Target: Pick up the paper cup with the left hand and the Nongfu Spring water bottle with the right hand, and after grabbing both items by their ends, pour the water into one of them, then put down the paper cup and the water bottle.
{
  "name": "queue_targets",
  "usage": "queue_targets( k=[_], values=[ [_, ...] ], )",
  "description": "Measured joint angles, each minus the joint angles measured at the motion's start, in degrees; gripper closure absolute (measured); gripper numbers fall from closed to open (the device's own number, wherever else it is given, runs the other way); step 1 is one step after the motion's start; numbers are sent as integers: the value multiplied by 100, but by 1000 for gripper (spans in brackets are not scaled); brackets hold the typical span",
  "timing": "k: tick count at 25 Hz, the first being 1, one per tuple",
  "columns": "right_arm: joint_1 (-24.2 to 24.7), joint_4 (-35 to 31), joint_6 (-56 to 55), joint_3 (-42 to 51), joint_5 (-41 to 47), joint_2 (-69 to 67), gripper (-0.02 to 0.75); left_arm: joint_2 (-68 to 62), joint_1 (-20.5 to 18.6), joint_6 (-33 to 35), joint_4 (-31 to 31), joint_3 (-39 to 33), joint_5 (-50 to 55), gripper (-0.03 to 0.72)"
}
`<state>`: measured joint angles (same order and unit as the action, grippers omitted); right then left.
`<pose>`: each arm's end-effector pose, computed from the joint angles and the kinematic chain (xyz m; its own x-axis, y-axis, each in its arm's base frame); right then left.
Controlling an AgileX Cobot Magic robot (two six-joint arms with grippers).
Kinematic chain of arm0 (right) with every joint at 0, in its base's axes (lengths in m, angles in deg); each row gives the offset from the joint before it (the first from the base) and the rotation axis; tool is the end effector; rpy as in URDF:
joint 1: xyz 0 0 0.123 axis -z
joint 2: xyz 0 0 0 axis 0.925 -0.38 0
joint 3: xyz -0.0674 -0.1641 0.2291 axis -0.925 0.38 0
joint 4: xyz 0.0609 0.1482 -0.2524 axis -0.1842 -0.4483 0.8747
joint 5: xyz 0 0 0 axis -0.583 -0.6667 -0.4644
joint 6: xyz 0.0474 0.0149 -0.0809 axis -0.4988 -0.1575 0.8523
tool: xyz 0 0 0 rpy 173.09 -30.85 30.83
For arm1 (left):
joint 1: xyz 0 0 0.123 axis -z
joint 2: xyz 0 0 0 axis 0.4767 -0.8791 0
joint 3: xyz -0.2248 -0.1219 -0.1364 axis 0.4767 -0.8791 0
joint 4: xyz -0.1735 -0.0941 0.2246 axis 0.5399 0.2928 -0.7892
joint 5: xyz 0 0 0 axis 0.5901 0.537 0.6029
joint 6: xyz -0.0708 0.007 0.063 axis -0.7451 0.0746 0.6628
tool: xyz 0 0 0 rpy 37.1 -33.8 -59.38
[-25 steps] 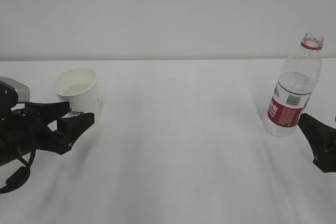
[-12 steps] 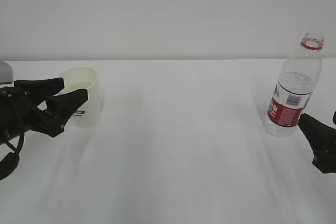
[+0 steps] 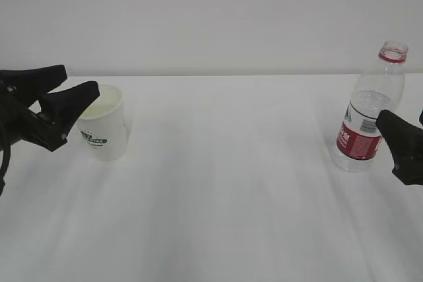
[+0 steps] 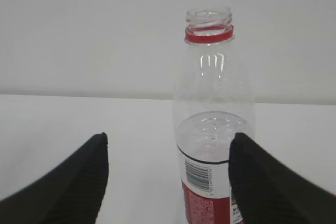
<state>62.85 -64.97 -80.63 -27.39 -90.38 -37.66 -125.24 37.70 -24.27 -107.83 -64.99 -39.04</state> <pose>0.2040 0.0299 0.1261 -0.1142 0.0448 -0.9924 -0.2093 0.9755 0.0682 0.2658 -0.0851 0.1529 -0.0100 0.0128 -0.9999 0.5739 0.8189 0.0047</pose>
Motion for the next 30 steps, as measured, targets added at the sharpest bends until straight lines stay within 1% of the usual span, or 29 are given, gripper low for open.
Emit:
queue_targets(
  k=[5, 11, 16, 23, 28, 30],
  values=[
    [0, 2, -72, 0, 0, 57, 200, 510, 0, -43, 0, -40, 540, 183],
    [0, -106, -84, -185, 32, 446, 200, 964, 0, -212, 35, -40, 870, 183],
    [0, -106, -95, -645, 775, 928, 200, 1159, 0, -506, 61, -40, 935, 183],
    [0, -106, -95, -1311, 1853, 1529, 200, 1671, 0, -640, 61, -50, 1503, 183],
    [0, -106, -95, -1559, 2308, 1878, 200, 2028, 0, -691, 90, -62, 2012, 183],
    [0, -106, -95, -1621, 2454, 2009, 200, 2155, 0, -810, 130, -62, 2142, 183]
  ],
)
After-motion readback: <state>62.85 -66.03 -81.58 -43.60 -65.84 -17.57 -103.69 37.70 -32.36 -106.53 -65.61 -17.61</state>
